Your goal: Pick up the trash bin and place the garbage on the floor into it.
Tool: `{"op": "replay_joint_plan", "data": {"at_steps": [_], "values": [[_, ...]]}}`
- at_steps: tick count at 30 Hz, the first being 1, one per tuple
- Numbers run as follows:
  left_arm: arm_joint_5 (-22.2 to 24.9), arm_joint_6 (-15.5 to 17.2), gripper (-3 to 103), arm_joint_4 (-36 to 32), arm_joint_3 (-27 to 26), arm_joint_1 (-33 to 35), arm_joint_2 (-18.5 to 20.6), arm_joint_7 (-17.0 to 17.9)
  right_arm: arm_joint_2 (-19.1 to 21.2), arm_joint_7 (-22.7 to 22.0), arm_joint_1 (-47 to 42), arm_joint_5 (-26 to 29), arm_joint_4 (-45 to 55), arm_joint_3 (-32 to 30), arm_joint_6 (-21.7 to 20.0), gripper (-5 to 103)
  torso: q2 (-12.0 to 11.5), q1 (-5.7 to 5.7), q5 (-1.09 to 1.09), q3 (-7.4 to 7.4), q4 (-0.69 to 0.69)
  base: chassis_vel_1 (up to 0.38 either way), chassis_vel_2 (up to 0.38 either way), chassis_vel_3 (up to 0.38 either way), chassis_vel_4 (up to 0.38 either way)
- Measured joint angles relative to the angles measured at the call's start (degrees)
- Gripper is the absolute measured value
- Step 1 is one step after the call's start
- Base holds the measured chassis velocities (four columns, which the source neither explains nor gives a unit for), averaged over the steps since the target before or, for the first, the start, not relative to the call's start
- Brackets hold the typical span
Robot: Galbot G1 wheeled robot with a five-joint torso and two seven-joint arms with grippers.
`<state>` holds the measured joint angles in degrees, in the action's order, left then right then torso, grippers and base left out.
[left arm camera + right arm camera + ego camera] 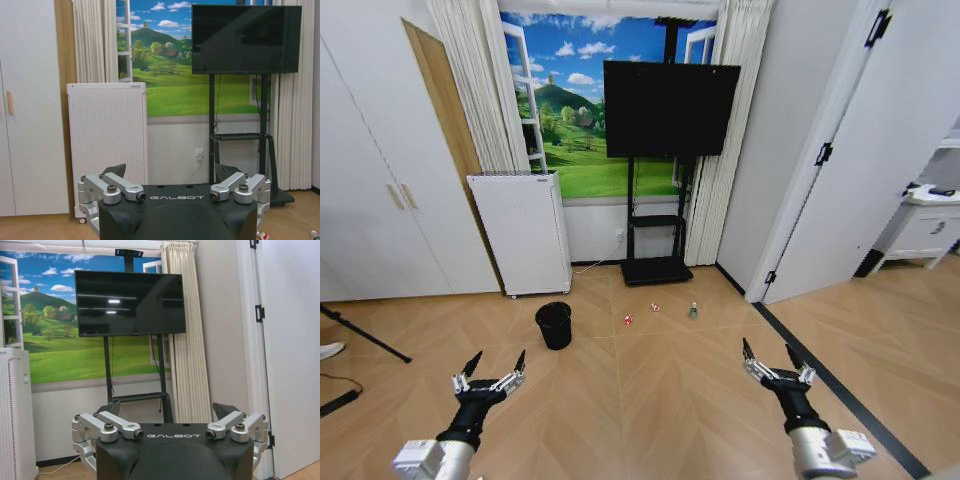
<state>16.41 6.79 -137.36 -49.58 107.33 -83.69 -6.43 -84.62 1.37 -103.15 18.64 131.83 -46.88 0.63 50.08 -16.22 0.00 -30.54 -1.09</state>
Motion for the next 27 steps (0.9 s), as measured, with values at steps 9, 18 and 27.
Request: {"op": "replay_joint_plan", "data": {"at_steps": [9,18,27], "values": [[0.03,0.07,97,-0.08,0.03,0.13,-0.15,0.0,-0.01,-0.36,0.0,-0.24,-0.08,0.04,-0.07,100,0.0,0.0,0.0,0.0,0.0,0.0,0.0,0.0,0.0],[-0.09,0.25,97,-0.07,0.13,0.24,0.04,0.0,0.12,-0.13,0.07,-0.36,-0.51,0.19,0.95,100,0.0,0.0,0.0,0.0,0.0,0.0,0.0,0.0,0.0],[-1.27,0.29,97,-0.01,0.68,0.57,-0.04,-0.19,0.23,0.35,0.01,-0.68,-0.47,0.14,0.55,100,0.0,0.0,0.0,0.0,0.0,0.0,0.0,0.0,0.0]]}}
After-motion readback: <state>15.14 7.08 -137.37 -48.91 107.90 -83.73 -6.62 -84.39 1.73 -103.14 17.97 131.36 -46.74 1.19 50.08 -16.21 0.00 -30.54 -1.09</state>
